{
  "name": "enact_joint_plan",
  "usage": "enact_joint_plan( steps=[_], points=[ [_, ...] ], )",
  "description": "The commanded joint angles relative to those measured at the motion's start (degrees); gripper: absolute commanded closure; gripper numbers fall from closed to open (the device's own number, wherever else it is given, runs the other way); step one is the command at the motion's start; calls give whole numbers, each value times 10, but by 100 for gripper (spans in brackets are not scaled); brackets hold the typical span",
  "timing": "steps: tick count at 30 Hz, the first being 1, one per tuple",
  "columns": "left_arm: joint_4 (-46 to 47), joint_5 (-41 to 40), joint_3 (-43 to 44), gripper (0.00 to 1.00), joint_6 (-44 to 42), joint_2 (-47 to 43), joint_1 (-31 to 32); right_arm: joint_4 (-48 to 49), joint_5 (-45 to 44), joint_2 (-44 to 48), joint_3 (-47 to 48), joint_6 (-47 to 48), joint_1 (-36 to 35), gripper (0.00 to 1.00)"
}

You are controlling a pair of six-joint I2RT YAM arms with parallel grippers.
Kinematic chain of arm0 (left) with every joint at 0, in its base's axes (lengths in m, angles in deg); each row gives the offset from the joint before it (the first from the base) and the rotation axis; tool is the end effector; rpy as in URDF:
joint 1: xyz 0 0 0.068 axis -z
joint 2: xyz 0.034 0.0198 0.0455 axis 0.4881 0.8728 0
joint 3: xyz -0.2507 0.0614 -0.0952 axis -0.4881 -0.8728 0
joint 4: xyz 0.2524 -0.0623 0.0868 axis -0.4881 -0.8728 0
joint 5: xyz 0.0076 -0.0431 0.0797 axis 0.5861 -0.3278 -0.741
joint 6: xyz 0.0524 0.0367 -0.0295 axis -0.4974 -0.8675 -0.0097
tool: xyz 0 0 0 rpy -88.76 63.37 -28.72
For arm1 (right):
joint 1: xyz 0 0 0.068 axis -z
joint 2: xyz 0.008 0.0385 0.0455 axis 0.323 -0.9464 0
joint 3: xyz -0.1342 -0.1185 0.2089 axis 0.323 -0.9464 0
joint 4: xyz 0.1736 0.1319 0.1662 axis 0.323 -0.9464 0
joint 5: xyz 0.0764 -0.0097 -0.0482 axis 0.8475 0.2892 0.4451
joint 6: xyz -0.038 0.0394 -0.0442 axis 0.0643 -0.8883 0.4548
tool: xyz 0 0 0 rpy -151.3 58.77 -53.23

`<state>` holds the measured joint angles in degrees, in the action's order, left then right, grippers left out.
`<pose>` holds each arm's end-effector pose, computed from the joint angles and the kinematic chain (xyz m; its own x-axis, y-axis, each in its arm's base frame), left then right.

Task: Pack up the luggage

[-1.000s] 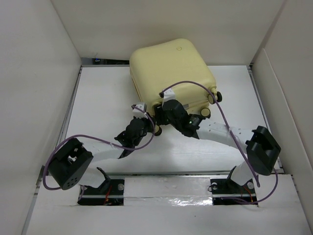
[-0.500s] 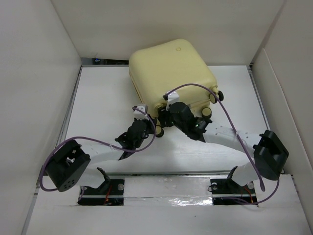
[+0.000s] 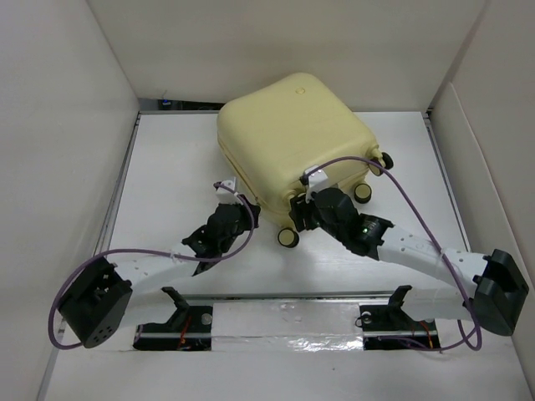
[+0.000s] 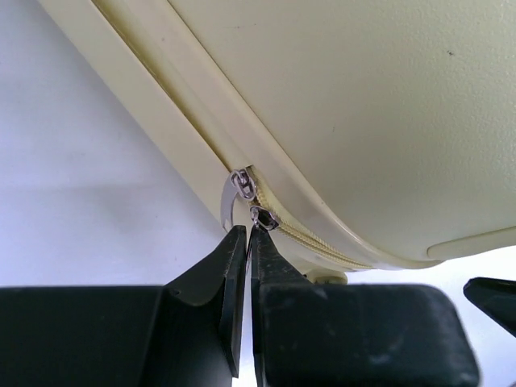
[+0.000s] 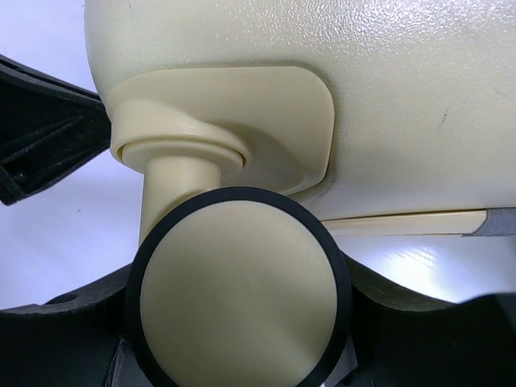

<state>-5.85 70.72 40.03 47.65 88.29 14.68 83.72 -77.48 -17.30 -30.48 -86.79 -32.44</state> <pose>0.2108 -0.1775 0.2034 -0.3570 -0.3559 -0.8636 0.2890 0.8371 -0.4644 0.2018 0.2233 0.2609 -0.3896 -0.2078 -0.8972 -0.5081 0.8610 0.0212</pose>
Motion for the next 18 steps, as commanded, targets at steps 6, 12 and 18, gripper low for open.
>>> enact_joint_plan(
  steps=[6,12,18],
  points=[
    [-92,-154,-16,100,-1,-38,-83,-5,-52,61,15,-11,13,100],
    [-93,-176,36,100,30,37,-101,14,-28,72,-7,-10,-30,100],
    [-74,-104,20,100,86,-14,-175,14,-43,62,-9,-21,-61,100]
  ],
)
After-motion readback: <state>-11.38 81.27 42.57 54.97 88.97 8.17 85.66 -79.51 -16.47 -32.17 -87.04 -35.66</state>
